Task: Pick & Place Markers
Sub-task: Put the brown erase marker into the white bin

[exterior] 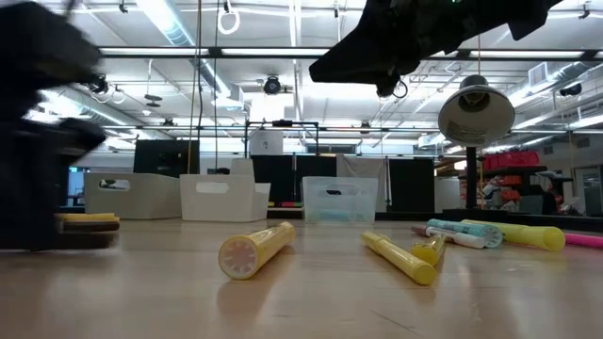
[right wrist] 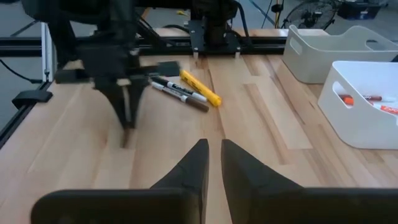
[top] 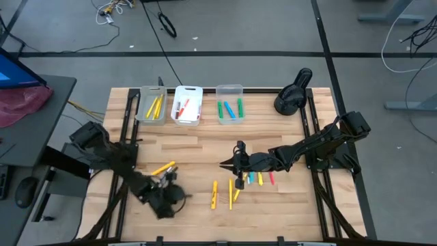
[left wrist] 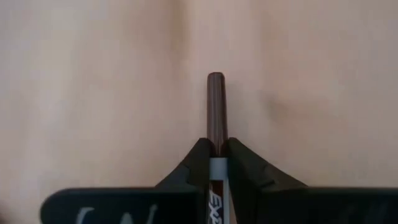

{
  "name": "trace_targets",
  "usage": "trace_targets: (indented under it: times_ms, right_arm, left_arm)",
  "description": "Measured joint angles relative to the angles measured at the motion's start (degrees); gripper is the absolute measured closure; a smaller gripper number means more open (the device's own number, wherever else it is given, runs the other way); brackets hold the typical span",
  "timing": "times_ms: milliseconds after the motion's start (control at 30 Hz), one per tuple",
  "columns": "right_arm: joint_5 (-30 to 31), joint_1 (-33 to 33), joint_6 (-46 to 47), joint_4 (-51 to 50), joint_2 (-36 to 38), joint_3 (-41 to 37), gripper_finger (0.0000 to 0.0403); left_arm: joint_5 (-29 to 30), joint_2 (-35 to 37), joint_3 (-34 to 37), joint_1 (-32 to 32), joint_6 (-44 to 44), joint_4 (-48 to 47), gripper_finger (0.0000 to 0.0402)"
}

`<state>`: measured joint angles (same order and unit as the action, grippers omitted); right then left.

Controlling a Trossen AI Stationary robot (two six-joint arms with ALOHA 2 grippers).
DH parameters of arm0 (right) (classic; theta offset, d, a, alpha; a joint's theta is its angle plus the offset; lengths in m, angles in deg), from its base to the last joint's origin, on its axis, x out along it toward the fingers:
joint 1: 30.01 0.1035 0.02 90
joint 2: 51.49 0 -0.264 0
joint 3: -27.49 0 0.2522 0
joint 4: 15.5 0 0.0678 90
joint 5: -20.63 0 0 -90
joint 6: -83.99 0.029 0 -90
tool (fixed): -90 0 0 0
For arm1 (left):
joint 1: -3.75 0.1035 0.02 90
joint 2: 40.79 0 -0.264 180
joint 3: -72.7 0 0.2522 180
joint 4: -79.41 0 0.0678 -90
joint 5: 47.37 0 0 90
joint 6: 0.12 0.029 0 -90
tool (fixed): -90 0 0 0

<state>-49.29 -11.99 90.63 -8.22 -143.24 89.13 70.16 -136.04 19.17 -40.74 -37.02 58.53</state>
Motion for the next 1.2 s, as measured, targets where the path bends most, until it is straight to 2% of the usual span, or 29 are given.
trace_targets:
  times_ms: [233, 467, 600, 667, 767, 833, 1000, 1200]
  right_arm:
    - [0.0, 0.4, 0.4, -4.2, 0.0, 0.0, 0.0357]
    - [-0.1, 1.2, 0.8, -6.6, 0.0, 0.0, 0.0357]
    - [-0.1, 1.1, 0.8, -6.8, 0.0, 0.0, 0.0357]
    - [-0.1, 0.9, 0.8, -6.8, 0.0, 0.0, 0.0357]
    - [-0.1, 0.4, 0.8, -6.8, 0.0, 0.0, 0.0357]
    - [-0.1, 0.1, 0.8, -6.8, 0.0, 0.0, 0.0357]
    - [0.0, -0.2, 0.8, -7.0, 0.0, 0.0, 0.0357]
    - [0.0, -0.2, 0.8, -7.0, 0.0, 0.0, 0.0357]
  left_arm:
    - [5.0, 2.6, 0.0, 15.0, 8.0, 15.2, 0.0364]
    - [9.1, 14.0, -0.4, 34.4, 21.7, 18.1, 0.0365]
    - [7.7, 18.9, -2.7, 48.8, 25.6, 17.9, 0.0365]
    - [2.2, 19.0, -4.0, 56.4, 25.8, 16.8, 0.0365]
    - [-7.6, 15.8, -5.0, 66.6, 23.5, 16.1, 0.0365]
    - [-11.0, 12.7, -4.9, 71.7, 22.1, 15.1, 0.0365]
    - [-12.4, 4.6, -4.9, 78.8, 19.2, 12.7, 0.036]
    - [-15.5, -1.8, -4.9, 80.9, 19.1, 12.9, 0.0354]
